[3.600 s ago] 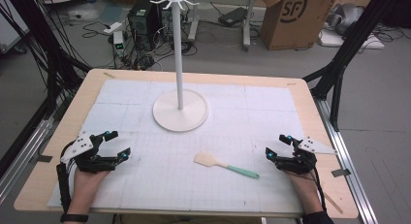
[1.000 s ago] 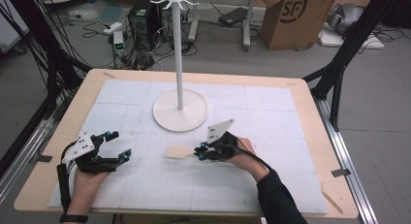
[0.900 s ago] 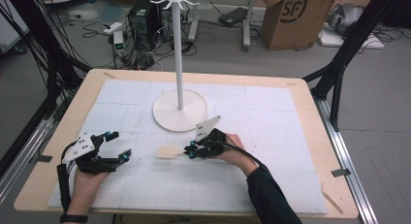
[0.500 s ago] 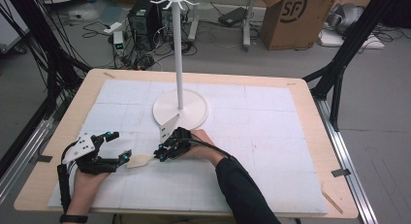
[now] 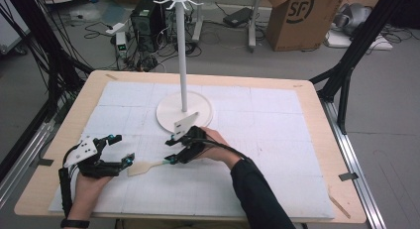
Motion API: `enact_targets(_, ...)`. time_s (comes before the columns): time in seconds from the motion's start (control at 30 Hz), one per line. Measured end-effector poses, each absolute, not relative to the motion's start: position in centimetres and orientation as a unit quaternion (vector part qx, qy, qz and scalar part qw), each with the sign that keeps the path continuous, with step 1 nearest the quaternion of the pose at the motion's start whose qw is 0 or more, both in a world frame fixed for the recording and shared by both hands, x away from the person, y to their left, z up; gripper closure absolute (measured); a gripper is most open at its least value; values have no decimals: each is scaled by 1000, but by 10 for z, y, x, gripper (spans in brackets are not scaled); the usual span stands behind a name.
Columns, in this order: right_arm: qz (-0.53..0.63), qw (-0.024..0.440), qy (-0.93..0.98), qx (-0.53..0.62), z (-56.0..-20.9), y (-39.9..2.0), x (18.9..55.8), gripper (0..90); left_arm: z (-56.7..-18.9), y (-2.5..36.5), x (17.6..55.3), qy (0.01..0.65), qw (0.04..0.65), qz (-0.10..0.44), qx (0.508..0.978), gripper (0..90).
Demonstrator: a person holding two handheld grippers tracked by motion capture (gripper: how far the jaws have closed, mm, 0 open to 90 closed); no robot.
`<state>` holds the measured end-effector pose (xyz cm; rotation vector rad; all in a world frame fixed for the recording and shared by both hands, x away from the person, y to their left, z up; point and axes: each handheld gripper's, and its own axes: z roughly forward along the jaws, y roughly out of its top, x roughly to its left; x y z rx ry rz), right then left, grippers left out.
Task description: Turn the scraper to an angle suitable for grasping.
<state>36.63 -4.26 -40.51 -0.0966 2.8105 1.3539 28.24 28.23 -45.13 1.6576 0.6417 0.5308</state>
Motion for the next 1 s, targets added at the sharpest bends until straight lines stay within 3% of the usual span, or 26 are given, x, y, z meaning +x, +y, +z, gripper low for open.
enact_targets(0.27,513,105,843,125,-388,-171,345,324,-451,282,283,278,599,230,715,167)
enact_targets(0.3,513,105,843,125,-388,-171,345,324,-451,282,283,279,599,230,714,167)
enact_targets(0.37,530,147,812,196,-394,-221,333,322,-451,282,283,280,599,230,714,168)
enact_targets(0.57,540,202,766,284,-420,-289,305,261,-451,283,283,281,599,231,713,168)
enact_targets(0.67,526,229,761,303,-431,-306,294,232,-451,283,283,282,598,231,714,168)
enact_targets(1.0,539,237,728,351,-447,-326,291,174,-451,284,284,292,600,229,708,165)
